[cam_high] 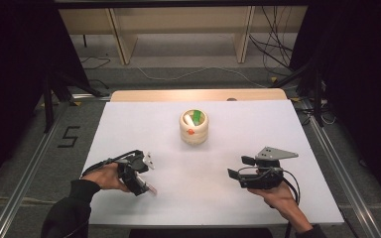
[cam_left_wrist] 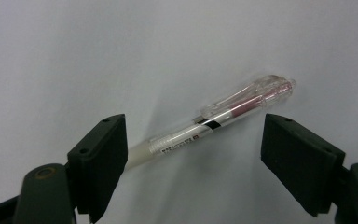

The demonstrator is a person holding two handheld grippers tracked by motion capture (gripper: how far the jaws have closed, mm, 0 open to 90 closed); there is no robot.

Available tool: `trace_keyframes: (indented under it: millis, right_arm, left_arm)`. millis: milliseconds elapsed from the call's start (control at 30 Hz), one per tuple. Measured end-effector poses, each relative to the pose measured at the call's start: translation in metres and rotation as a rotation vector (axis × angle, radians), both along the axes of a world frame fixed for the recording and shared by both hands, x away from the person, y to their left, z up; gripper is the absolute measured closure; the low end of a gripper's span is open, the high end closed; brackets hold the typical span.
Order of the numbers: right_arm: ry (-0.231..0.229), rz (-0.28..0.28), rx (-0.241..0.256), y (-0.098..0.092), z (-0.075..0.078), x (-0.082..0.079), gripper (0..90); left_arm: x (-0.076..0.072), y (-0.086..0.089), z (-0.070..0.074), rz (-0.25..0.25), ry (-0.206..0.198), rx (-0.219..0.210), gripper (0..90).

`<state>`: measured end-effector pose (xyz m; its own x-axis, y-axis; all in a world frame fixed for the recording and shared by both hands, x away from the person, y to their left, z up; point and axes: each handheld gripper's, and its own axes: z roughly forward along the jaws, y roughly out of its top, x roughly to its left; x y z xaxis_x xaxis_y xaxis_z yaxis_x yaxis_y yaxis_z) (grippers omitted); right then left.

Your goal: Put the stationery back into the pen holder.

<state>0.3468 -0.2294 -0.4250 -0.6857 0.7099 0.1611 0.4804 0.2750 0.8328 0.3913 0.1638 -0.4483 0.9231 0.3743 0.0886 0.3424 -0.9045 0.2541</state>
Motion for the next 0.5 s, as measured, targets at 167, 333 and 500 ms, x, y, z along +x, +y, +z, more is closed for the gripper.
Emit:
trace_keyframes:
  millis: [167,333,500]
  right_arm:
    - [-0.003,0.004,0.002,0.0006,0.0,-0.0028,26.8]
    - [-0.023,0.002,0.001,0.0005,0.0009,-0.006,26.5]
    - [-0.029,0.004,0.004,-0.0007,0.0007,-0.0091,26.5]
  left_arm:
    - [0.0029,-0.0011,-0.0024,-0.015,0.005,0.038,22.7]
    - [0.0042,-0.0024,-0.0054,-0.017,0.02,0.055,23.3]
    - [0.0065,-0.0016,-0.0061,-0.019,0.03,0.071,24.1]
